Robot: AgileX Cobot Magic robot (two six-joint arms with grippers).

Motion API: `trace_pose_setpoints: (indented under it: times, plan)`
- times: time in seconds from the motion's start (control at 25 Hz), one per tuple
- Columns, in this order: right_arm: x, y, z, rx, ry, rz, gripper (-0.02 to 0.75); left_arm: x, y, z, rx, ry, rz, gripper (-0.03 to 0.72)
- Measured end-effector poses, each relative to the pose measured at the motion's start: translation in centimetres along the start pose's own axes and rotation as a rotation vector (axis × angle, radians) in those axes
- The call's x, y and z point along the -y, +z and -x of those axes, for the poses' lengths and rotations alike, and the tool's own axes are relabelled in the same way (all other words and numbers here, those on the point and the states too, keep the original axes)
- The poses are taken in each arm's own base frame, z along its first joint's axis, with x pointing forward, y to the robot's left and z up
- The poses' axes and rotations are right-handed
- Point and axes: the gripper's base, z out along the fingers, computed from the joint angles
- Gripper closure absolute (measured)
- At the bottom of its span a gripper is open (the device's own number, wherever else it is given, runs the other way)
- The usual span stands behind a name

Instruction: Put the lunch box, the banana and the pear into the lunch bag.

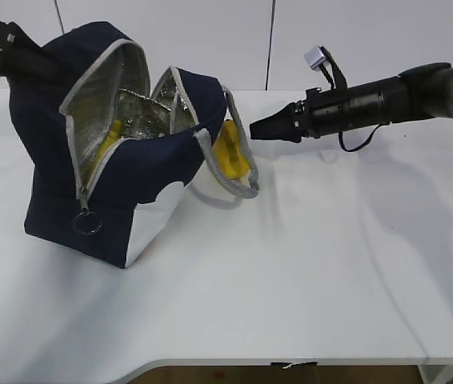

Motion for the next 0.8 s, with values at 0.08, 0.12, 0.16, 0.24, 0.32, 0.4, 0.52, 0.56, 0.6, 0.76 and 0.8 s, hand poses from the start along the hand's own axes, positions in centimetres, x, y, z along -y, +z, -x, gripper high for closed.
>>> trace_pose_setpoints:
  times: [0.08,0.12,0.16,0.24,0.32,0.4,0.52,0.56,0.6,0.76,0.8]
  plan:
    - [0.2,0.2,-0.4,-0.003,-0.057,0.004,0.286,0.0,0.0,0.0,0.001,0.002,0.002,0.690]
    - [0.3,0.3,-0.6,0.004,-0.088,0.006,0.286,0.0,0.0,0.0,0.001,0.002,0.002,0.690]
    - [0.4,0.3,-0.6,0.011,-0.120,0.008,0.286,0.0,0.0,0.0,0.001,0.004,0.002,0.690]
    - [0.3,0.5,-0.6,0.025,-0.169,0.010,0.286,0.0,0.0,0.0,0.001,0.004,0.002,0.690]
    - [0.3,0.5,-0.4,0.042,-0.208,0.009,0.286,0.0,0.0,0.0,0.001,0.008,0.002,0.690]
    - [0.5,0.6,-0.5,0.065,-0.221,0.008,0.286,0.0,0.0,0.0,0.001,0.012,0.002,0.690]
    - [1.0,1.0,-1.1,0.104,-0.202,0.007,0.253,0.0,0.0,0.0,0.001,0.013,0.002,0.690]
    - [1.1,1.1,-1.3,0.110,-0.196,0.007,0.234,0.0,0.0,0.0,0.001,0.013,0.002,0.690]
    - [1.1,1.2,-1.4,0.114,-0.191,0.008,0.210,0.0,0.0,0.0,0.001,0.013,0.002,0.690]
    - [1.3,1.4,-1.6,0.136,-0.171,0.007,0.160,0.0,0.0,0.0,0.001,0.016,0.002,0.690]
    - [1.3,1.4,-1.5,0.145,-0.166,0.006,0.158,0.0,0.0,0.0,-0.001,0.017,0.002,0.690]
